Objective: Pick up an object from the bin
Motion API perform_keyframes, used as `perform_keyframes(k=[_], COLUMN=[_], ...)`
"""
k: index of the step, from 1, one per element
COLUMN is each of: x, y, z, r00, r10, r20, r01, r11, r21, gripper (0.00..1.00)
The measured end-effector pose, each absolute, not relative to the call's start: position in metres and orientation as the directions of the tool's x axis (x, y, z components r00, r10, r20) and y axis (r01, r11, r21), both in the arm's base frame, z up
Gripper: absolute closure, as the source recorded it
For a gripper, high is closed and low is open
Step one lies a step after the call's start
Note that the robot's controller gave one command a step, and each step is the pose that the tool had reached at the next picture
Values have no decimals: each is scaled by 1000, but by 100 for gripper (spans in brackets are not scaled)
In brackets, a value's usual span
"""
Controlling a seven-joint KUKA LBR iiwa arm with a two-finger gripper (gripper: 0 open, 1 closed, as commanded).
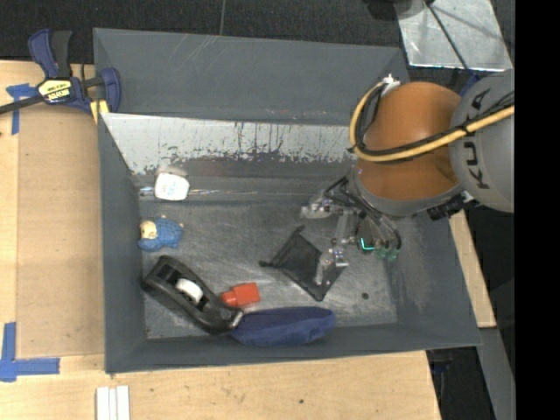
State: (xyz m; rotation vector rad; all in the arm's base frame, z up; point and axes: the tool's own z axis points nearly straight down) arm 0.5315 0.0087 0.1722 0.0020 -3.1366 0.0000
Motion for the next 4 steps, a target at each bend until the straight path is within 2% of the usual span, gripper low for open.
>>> perform_keyframes(k=[1,2,3,4], x=[541,534,520,527], y=[3,15,17,10], z=[76,101,101,75], r00=[-973,-950,-864,-698], r10=[229,311,504,716], r20=[-11,-7,0,3], r01=[229,311,504,716], r11=[974,950,864,698], r21=[4,2,0,3], gripper=[0,0,0,0])
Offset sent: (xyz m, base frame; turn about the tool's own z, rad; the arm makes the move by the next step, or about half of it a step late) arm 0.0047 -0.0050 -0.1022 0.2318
